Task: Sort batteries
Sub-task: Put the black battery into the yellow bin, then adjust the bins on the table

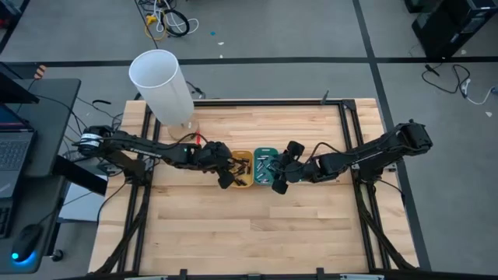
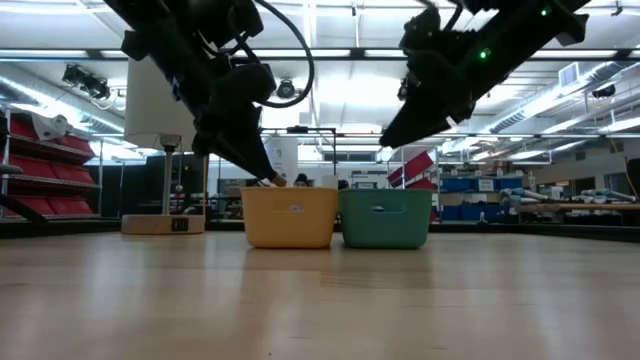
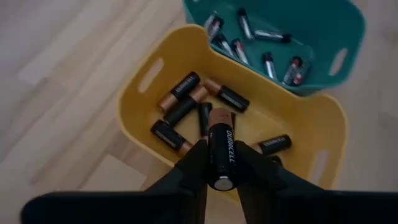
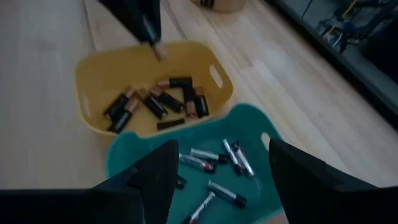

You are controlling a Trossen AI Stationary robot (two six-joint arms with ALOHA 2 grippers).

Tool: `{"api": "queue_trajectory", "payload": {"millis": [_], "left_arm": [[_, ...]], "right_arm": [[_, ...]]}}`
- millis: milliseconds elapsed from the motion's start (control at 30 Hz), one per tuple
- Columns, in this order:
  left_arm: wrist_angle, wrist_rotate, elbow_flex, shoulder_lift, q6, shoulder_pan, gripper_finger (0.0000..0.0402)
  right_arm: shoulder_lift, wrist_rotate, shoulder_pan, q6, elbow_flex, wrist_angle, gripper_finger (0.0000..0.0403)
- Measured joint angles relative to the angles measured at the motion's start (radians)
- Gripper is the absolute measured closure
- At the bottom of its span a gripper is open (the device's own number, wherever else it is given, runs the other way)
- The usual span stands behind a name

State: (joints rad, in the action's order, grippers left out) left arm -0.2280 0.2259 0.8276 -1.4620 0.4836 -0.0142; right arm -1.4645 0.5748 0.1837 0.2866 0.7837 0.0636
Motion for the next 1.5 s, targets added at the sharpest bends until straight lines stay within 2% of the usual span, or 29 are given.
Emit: {"api": "queue_trajectory", "payload": {"millis": [300, 433, 633, 800, 1000, 1100, 1267, 1500], "left_arm": [[-0.01, 0.026, 0.0, 0.0, 0.021, 0.0, 0.019], [-0.03, 0.018, 0.012, 0.0, 0.044, 0.0, 0.0162], [-0.104, 0.019, 0.065, 0.0, 0.057, 0.001, 0.0176], [-0.173, 0.032, 0.077, 0.0, 0.057, 0.001, 0.0193], [-0.202, 0.033, 0.066, 0.0, 0.044, -0.001, 0.0203], [-0.225, 0.042, 0.066, 0.0, 0.05, -0.001, 0.0204], [-0.227, 0.057, 0.065, 0.0, 0.033, 0.004, 0.0204], [-0.208, 0.026, 0.065, 0.004, 0.089, -0.001, 0.0204]], "right_arm": [[0.004, -0.041, -0.023, 0.01, 0.0, 0.006, 0.0167], [0.004, -0.041, -0.023, 0.052, 0.0, 0.044, 0.0167], [0.004, 0.008, -0.028, 0.119, 0.0, 0.225, 0.0168], [0.004, 0.009, -0.042, 0.165, 0.0, 0.325, 0.0169], [0.004, -0.024, -0.046, 0.157, -0.001, 0.317, 0.0173], [0.004, -0.039, -0.056, 0.14, -0.035, 0.248, 0.0179], [0.004, -0.147, -0.077, 0.13, -0.105, 0.086, 0.0191], [0.014, -0.242, -0.026, 0.165, -0.111, 0.079, 0.0208]]}}
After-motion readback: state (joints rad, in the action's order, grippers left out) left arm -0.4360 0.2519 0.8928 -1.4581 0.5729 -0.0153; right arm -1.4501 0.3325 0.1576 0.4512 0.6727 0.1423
